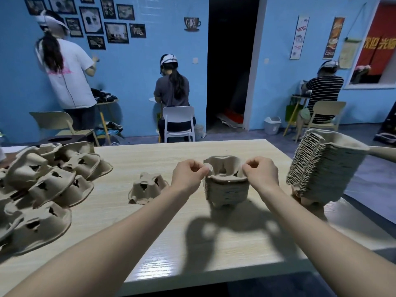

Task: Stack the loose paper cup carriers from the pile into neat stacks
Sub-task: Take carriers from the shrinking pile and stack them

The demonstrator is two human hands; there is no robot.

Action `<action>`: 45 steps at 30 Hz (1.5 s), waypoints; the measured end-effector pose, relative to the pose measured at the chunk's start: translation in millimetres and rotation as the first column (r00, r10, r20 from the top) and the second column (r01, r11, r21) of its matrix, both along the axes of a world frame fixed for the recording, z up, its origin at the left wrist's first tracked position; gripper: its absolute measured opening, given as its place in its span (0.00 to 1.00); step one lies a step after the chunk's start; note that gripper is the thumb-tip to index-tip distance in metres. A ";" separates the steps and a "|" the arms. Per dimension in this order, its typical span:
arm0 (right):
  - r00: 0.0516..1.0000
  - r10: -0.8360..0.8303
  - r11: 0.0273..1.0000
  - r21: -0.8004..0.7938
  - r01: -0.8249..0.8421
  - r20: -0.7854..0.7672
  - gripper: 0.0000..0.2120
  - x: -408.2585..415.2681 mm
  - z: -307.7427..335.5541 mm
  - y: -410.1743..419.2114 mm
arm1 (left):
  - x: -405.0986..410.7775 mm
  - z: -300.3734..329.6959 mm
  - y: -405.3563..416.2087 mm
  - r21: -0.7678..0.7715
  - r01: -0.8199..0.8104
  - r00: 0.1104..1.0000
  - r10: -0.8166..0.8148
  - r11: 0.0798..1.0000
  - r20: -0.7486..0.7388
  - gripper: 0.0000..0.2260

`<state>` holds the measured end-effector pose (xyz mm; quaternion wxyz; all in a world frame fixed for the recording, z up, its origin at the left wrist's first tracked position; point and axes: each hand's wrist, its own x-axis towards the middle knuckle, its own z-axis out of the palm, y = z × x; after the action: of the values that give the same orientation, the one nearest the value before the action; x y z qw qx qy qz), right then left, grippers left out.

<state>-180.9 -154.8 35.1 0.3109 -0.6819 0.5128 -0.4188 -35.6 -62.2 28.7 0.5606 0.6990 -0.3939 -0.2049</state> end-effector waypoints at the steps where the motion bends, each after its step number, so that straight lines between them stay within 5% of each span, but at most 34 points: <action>1: 1.000 0.001 1.000 -0.008 -0.001 -0.008 0.06 -0.3 -1.6 0.5 | -0.6 -1.4 0.3 0.004 -0.004 1.000 0.004 1.000 0.016 0.05; 11: 0.991 0.024 0.994 -0.104 -0.039 -0.135 0.13 2.7 -4.7 4.0 | 1.7 -8.0 0.8 -0.002 -0.049 0.990 0.049 0.999 0.136 0.03; 19: 0.958 0.207 0.939 -0.236 -0.252 -0.200 0.14 43.5 7.7 45.6 | 36.5 -14.0 38.8 0.021 -0.131 0.958 0.121 0.991 0.259 0.06; 25: 0.909 0.366 0.888 -0.217 -0.405 -0.201 0.14 88.2 -9.9 79.6 | 80.8 -34.1 78.6 0.066 -0.231 0.929 0.200 0.971 0.313 0.09; 31: 0.857 0.459 0.877 -0.034 -0.479 -0.233 0.17 124.2 -50.0 92.6 | 118.8 -66.7 113.5 0.190 -0.338 0.857 0.218 0.922 0.467 0.15; 45: 0.897 0.400 0.916 0.036 -0.400 -0.188 0.19 187.4 -85.0 82.3 | 137.8 -96.9 122.2 0.211 -0.436 0.696 0.179 0.875 0.695 0.15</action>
<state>6.6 -72.5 -49.8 0.3381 -0.8104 0.3885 -0.2794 102.2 60.0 -68.2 0.2745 0.8725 -0.3955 0.0836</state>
